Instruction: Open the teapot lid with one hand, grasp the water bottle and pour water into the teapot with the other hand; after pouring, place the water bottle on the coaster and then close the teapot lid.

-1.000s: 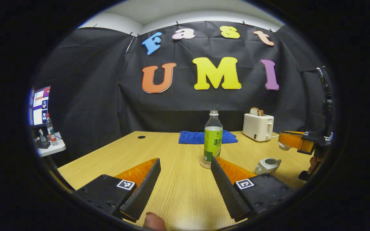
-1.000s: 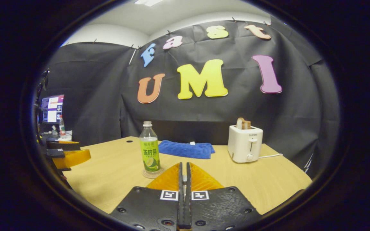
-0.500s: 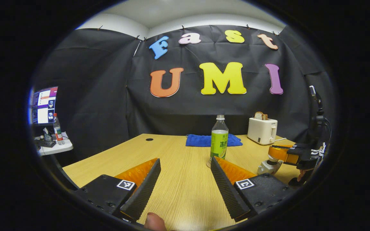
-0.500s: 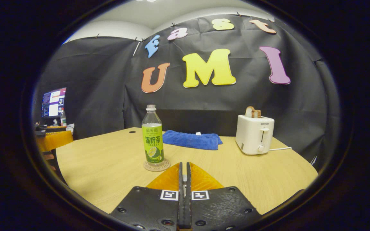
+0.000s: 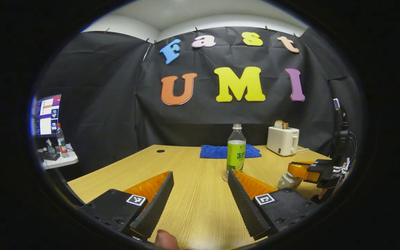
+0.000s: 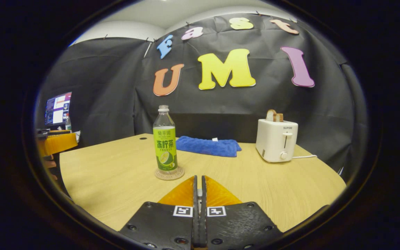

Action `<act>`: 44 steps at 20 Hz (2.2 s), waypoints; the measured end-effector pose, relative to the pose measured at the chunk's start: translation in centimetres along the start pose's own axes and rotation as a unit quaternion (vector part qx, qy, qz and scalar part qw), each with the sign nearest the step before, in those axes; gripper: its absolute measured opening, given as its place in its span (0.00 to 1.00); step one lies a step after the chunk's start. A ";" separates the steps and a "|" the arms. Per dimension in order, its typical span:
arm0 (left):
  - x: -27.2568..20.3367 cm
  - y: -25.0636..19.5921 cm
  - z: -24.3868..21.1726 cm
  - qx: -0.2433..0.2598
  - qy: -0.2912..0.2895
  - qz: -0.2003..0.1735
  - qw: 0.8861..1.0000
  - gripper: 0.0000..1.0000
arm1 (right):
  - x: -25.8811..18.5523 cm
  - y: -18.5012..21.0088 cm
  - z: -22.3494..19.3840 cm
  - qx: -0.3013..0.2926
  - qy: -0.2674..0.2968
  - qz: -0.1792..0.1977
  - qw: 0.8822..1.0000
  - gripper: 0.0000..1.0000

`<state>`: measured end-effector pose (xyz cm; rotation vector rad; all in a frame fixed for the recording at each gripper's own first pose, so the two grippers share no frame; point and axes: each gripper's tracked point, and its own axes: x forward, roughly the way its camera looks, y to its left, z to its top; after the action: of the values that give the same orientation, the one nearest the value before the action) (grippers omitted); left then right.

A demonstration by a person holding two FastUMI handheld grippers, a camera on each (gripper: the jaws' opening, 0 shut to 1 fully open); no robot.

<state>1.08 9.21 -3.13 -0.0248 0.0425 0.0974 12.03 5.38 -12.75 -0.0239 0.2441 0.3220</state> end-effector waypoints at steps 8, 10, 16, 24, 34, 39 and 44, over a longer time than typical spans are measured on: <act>0.0 -0.3 0.3 0.001 -0.001 -0.008 1.000 0.98 | -1.0 -0.1 1.5 -0.009 -0.019 -0.005 1.000 0.12; 0.0 -0.7 0.5 0.002 -0.004 -0.013 1.000 0.98 | -2.2 -0.8 3.7 -0.017 -0.047 -0.012 0.999 0.39; 0.1 -4.4 1.7 0.000 -0.016 -0.042 0.999 0.98 | -7.6 -3.4 7.6 -0.017 -0.105 -0.081 0.991 0.96; -2.0 -8.3 3.0 -0.003 -0.032 -0.079 0.996 0.98 | -13.9 -2.0 8.4 -0.026 -0.114 -0.123 0.986 0.96; -3.1 -7.9 3.7 -0.008 -0.035 -0.072 0.997 0.98 | -17.0 -1.7 6.0 -0.003 -0.104 -0.169 0.980 0.96; -3.1 -6.7 4.6 -0.004 -0.049 -0.058 0.997 0.98 | -16.6 -0.2 6.8 -0.016 -0.109 -0.164 0.980 0.94; -3.2 -6.0 5.0 -0.003 -0.054 -0.054 0.997 0.98 | -16.2 0.4 6.7 -0.025 -0.103 -0.164 0.981 0.95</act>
<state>-1.26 3.03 2.13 -0.0283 -0.0678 -0.0085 -1.43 1.18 -2.35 -0.0782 0.0241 0.0017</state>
